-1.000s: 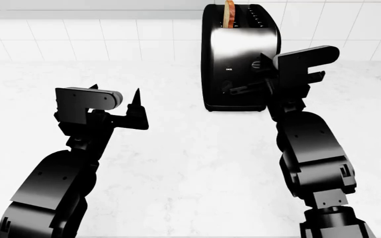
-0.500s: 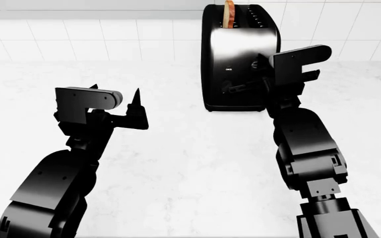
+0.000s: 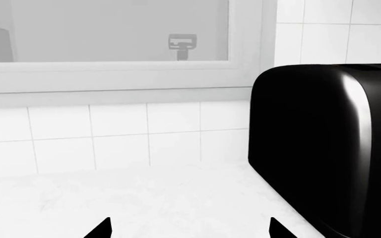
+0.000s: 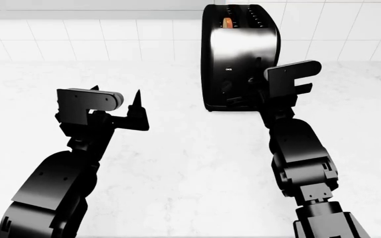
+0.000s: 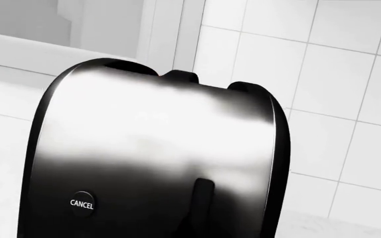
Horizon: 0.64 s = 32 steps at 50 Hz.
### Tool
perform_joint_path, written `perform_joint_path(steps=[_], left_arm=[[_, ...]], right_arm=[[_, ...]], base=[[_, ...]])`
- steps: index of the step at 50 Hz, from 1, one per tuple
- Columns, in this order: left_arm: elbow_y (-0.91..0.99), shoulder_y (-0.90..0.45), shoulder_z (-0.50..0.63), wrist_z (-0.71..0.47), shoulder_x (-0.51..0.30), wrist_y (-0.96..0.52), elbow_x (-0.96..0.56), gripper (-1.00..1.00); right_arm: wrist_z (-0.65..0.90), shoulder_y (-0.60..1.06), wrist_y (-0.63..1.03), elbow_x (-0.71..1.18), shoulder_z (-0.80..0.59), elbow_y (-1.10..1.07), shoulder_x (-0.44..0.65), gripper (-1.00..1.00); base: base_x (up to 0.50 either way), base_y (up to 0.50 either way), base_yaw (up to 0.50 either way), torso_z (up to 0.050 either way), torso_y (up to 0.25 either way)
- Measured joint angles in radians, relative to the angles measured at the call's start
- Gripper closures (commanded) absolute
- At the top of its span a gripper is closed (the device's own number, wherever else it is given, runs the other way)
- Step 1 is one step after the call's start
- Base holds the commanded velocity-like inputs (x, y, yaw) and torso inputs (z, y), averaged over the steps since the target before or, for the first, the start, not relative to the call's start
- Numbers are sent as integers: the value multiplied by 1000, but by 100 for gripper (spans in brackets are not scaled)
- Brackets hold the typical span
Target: Push down the lever of the toaster to turn it on.
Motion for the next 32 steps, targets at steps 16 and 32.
perform_joint_path(steps=[16, 32], left_arm=[[-2, 3, 8, -6, -1, 4, -3, -100], [-4, 5, 14, -12, -2, 7, -6, -100]], right_arm=[[5, -21, -57, 3, 2, 44, -5, 100], [7, -25, -94, 3, 1, 64, -7, 100]], base=[[0, 0, 0, 0, 0], [3, 0, -1, 0, 0]])
